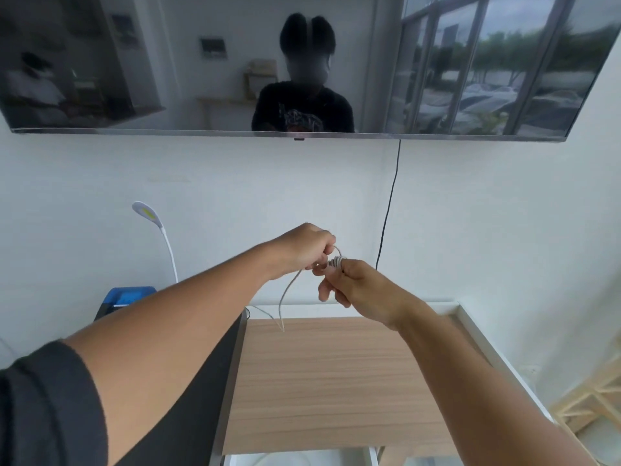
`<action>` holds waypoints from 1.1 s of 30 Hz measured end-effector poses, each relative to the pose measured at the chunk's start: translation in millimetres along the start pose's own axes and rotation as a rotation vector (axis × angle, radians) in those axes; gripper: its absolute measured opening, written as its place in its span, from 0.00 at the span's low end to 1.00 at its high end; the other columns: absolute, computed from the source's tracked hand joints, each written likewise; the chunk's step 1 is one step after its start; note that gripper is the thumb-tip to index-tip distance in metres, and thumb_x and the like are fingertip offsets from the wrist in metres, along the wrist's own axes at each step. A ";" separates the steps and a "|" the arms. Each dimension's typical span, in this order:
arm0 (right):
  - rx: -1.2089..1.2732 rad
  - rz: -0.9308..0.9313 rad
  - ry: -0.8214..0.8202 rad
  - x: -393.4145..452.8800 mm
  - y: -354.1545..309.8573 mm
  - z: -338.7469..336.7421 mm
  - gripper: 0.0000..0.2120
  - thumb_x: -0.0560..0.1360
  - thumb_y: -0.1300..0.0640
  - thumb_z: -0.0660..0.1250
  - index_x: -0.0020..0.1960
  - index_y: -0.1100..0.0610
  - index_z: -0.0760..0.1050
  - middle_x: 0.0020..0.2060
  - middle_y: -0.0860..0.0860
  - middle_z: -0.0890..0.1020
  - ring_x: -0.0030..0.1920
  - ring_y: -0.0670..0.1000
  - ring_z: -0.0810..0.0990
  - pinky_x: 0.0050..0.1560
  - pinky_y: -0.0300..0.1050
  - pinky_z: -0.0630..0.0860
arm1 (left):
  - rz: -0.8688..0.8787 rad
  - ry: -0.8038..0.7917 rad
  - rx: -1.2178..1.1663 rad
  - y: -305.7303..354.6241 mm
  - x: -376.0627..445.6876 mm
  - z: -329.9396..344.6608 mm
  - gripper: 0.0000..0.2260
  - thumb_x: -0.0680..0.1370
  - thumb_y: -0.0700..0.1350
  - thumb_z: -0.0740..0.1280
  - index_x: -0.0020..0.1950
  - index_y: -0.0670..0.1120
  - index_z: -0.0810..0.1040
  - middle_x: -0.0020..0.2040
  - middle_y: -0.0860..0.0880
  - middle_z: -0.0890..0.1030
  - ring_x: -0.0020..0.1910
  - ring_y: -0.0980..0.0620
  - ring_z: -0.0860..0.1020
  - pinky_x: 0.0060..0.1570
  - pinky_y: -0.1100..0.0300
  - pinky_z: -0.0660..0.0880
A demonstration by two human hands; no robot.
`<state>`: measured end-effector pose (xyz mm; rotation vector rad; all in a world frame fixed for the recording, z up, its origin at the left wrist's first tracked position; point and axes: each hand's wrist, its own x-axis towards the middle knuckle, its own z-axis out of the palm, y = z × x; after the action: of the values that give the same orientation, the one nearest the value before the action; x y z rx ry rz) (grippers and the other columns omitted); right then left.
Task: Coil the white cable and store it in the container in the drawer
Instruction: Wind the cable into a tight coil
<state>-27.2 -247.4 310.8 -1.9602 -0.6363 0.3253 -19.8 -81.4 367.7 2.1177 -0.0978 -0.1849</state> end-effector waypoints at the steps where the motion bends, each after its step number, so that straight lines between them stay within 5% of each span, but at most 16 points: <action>1: -0.009 0.016 0.023 4.0 0.9 3.0 0.16 0.87 0.49 0.56 0.59 0.59 0.76 0.42 0.42 0.85 0.34 0.43 0.72 0.41 0.39 0.71 | 0.039 0.040 0.031 0.4 -2.3 1.6 0.13 0.77 0.43 0.57 0.32 0.48 0.66 0.21 0.56 0.66 0.24 0.53 0.67 0.31 0.57 0.63; 7: 0.353 -0.029 0.200 15.2 2.5 5.9 0.17 0.75 0.57 0.59 0.49 0.49 0.88 0.61 0.53 0.84 0.40 0.49 0.75 0.61 0.51 0.68 | 0.191 0.284 0.036 -15.6 -18.2 5.2 0.15 0.80 0.47 0.57 0.33 0.49 0.68 0.22 0.57 0.70 0.25 0.56 0.66 0.32 0.56 0.61; 10: 0.541 -0.083 0.239 20.6 1.9 5.6 0.19 0.69 0.62 0.57 0.38 0.54 0.88 0.60 0.54 0.86 0.61 0.48 0.78 0.71 0.49 0.65 | 0.228 0.253 -0.094 -31.1 -29.5 19.3 0.14 0.82 0.45 0.56 0.37 0.47 0.68 0.27 0.54 0.67 0.28 0.52 0.62 0.33 0.54 0.59; 12: 0.690 -0.108 0.244 26.8 2.0 6.5 0.16 0.67 0.64 0.56 0.29 0.55 0.79 0.62 0.54 0.86 0.66 0.52 0.77 0.71 0.50 0.65 | 0.200 0.209 -0.212 -41.4 -36.0 34.2 0.14 0.83 0.44 0.55 0.37 0.47 0.66 0.29 0.53 0.64 0.29 0.51 0.59 0.32 0.54 0.57; 14: 0.845 -0.130 0.273 30.3 0.2 6.0 0.12 0.71 0.66 0.55 0.33 0.56 0.70 0.62 0.53 0.86 0.60 0.55 0.82 0.75 0.56 0.64 | 0.135 0.177 -0.365 -52.2 -40.5 45.9 0.14 0.82 0.42 0.55 0.36 0.47 0.64 0.27 0.53 0.62 0.29 0.52 0.59 0.30 0.56 0.56; 19: 1.040 -0.180 0.254 26.7 -7.3 4.4 0.12 0.84 0.62 0.60 0.57 0.60 0.82 0.59 0.49 0.87 0.50 0.47 0.86 0.65 0.43 0.71 | -0.057 0.145 -0.555 -76.3 -41.1 56.4 0.15 0.82 0.44 0.54 0.35 0.48 0.66 0.27 0.50 0.64 0.27 0.49 0.63 0.34 0.55 0.65; 25: 0.900 -0.221 -0.029 2.5 -15.2 3.8 0.21 0.86 0.54 0.56 0.45 0.59 0.84 0.33 0.51 0.76 0.39 0.46 0.76 0.62 0.42 0.73 | -0.130 0.051 -0.728 -75.2 -22.1 44.3 0.15 0.80 0.45 0.55 0.33 0.50 0.67 0.26 0.51 0.64 0.25 0.50 0.65 0.36 0.53 0.65; 27: 0.730 -0.181 -0.169 -7.2 -14.0 3.3 0.27 0.86 0.52 0.54 0.43 0.71 0.79 0.25 0.47 0.72 0.37 0.45 0.77 0.58 0.41 0.76 | -0.122 0.015 -0.641 -65.0 -16.1 32.9 0.14 0.77 0.44 0.56 0.31 0.50 0.67 0.25 0.51 0.63 0.26 0.49 0.66 0.37 0.53 0.66; 30: 0.462 -0.112 -0.274 -15.8 -7.5 0.9 0.31 0.86 0.49 0.56 0.41 0.77 0.70 0.23 0.46 0.71 0.32 0.46 0.74 0.57 0.42 0.77 | -0.113 -0.011 -0.408 -48.0 -9.1 14.1 0.15 0.77 0.46 0.59 0.28 0.50 0.67 0.25 0.51 0.65 0.26 0.49 0.68 0.37 0.54 0.68; 33: 0.266 -0.016 -0.237 -16.1 3.4 0.5 0.22 0.84 0.47 0.59 0.45 0.64 0.77 0.27 0.47 0.74 0.32 0.47 0.70 0.51 0.44 0.70 | -0.050 -0.012 -0.253 -32.6 -4.8 1.9 0.14 0.78 0.44 0.57 0.32 0.50 0.64 0.24 0.53 0.63 0.26 0.50 0.61 0.30 0.59 0.63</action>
<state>-39.8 -257.2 306.8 -1.6745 -0.7201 0.6071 -25.0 -65.2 339.4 1.8682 -0.0273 -0.2278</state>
